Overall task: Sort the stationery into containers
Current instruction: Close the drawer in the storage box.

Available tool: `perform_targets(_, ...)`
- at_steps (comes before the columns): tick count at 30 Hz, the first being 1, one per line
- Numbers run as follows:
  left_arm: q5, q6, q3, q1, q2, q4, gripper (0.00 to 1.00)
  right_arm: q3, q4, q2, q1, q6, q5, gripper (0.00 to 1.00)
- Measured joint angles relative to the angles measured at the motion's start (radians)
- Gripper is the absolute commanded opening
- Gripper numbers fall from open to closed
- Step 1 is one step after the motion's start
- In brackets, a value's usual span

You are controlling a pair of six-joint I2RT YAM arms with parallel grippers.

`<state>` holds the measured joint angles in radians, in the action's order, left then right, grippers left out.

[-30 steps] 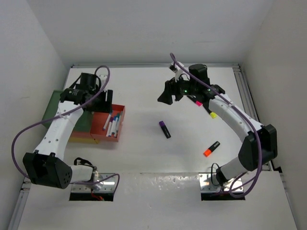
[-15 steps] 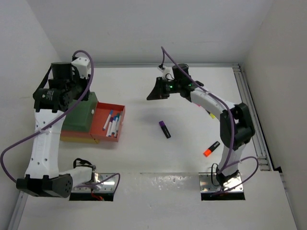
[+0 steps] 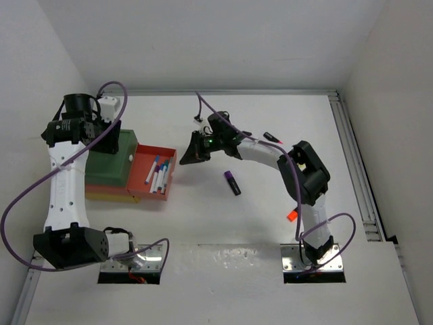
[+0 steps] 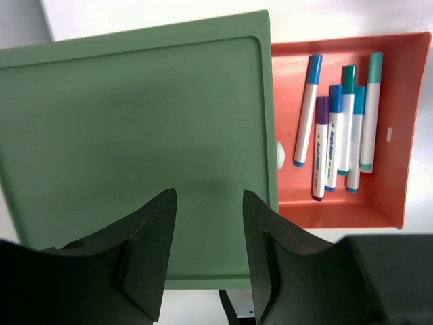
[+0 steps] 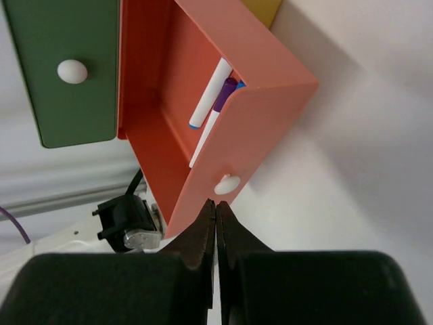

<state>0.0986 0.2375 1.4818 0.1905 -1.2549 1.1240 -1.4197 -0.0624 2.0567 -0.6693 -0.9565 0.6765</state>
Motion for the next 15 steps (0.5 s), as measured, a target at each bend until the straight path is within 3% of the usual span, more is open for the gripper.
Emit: perform_targets(15, 0.181, 0.04, -0.095, 0.138, -0.007, -0.008, 0.52, -0.047, -0.149, 0.126, -0.094, -0.158, -0.023, 0.0)
